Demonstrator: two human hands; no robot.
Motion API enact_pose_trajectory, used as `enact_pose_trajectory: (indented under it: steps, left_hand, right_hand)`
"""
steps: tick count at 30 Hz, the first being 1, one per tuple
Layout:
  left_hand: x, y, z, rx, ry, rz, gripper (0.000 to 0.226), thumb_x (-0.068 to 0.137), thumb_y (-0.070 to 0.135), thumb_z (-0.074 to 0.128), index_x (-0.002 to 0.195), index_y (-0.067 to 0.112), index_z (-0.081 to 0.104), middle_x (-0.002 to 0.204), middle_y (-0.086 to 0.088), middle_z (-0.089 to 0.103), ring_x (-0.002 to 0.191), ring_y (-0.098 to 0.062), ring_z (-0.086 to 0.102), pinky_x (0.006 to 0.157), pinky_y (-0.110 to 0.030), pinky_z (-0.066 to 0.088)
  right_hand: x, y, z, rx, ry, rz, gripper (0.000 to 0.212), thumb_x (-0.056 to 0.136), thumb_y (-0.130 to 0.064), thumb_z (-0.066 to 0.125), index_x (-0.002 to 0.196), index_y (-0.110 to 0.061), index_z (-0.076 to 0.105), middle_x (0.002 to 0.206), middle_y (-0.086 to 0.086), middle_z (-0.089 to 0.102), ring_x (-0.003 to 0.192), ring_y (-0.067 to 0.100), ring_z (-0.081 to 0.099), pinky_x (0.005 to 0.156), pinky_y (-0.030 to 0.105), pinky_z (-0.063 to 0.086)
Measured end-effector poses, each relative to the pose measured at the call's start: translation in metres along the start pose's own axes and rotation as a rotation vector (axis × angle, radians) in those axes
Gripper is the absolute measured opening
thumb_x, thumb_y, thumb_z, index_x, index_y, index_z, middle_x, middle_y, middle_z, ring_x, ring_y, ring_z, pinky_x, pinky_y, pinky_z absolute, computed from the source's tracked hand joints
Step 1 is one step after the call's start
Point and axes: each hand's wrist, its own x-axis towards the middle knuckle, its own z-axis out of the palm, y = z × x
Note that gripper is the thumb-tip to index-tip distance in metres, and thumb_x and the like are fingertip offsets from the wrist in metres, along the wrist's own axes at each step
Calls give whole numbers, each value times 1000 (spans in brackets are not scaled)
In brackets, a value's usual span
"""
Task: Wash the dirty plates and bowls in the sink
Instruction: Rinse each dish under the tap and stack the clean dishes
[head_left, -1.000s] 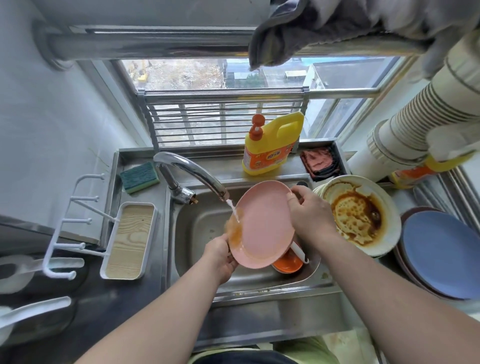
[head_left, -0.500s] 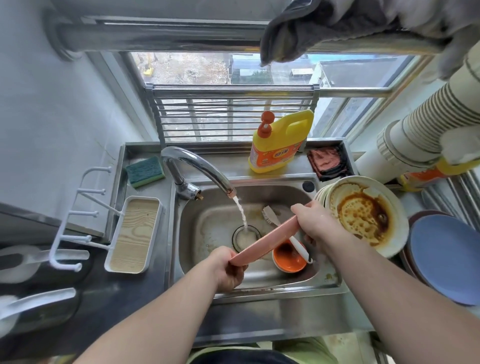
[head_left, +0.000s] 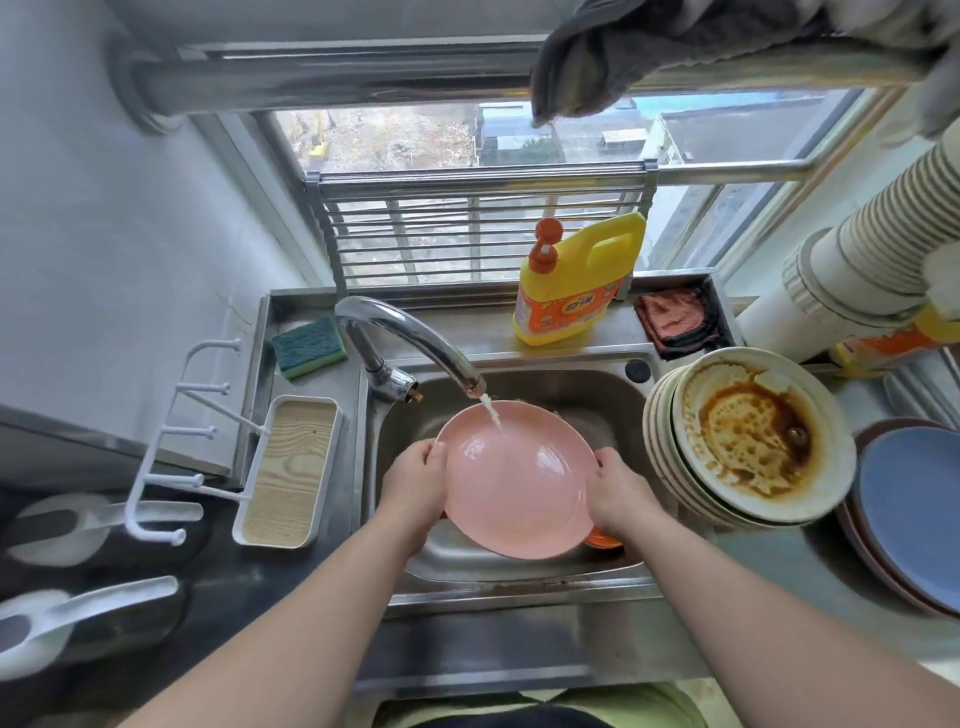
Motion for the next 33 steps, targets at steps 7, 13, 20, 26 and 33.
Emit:
enact_pose_trajectory:
  steps: [7, 13, 20, 26, 33]
  left_hand:
    - [-13, 10, -25, 265, 307, 331, 20, 110, 31, 43, 112, 35, 63, 106, 8, 68, 99, -18, 60, 83, -37, 45]
    - [-25, -5, -43, 220, 462, 376, 26, 111, 28, 43, 127, 21, 63, 110, 1, 67, 99, -23, 59, 83, -35, 39]
    - [-25, -25, -28, 103, 486, 195, 27, 111, 18, 39, 132, 12, 56, 108, -5, 62, 100, -30, 56, 84, -33, 34]
    - [-8, -18, 12, -121, 354, 2, 22, 112, 25, 37, 122, 25, 57, 109, -3, 69, 94, -26, 63, 84, -37, 49]
    - [-4, 20, 51, -316, 233, -118, 25, 113, 22, 37, 117, 23, 61, 96, 4, 66, 85, -17, 61, 80, -35, 52]
  right_hand:
    - [13, -27, 39, 45, 63, -80, 47, 113, -51, 20, 121, -18, 53, 120, 14, 67, 103, 34, 59, 80, 40, 38]
    - [22, -54, 58, 70, 114, -188, 51, 110, -57, 13, 105, -26, 53, 109, 11, 69, 101, 37, 61, 77, 44, 46]
    - [26, -66, 27, -54, 289, -363, 42, 111, -54, 22, 103, -25, 51, 102, 14, 70, 93, 40, 63, 68, 41, 39]
    - [12, -63, -24, -176, 390, -469, 41, 112, -51, 23, 112, -23, 53, 97, 13, 73, 92, 43, 67, 67, 41, 39]
    - [-14, -61, -72, -269, 489, -447, 41, 111, -50, 20, 116, -29, 56, 100, 11, 73, 94, 40, 68, 66, 38, 44]
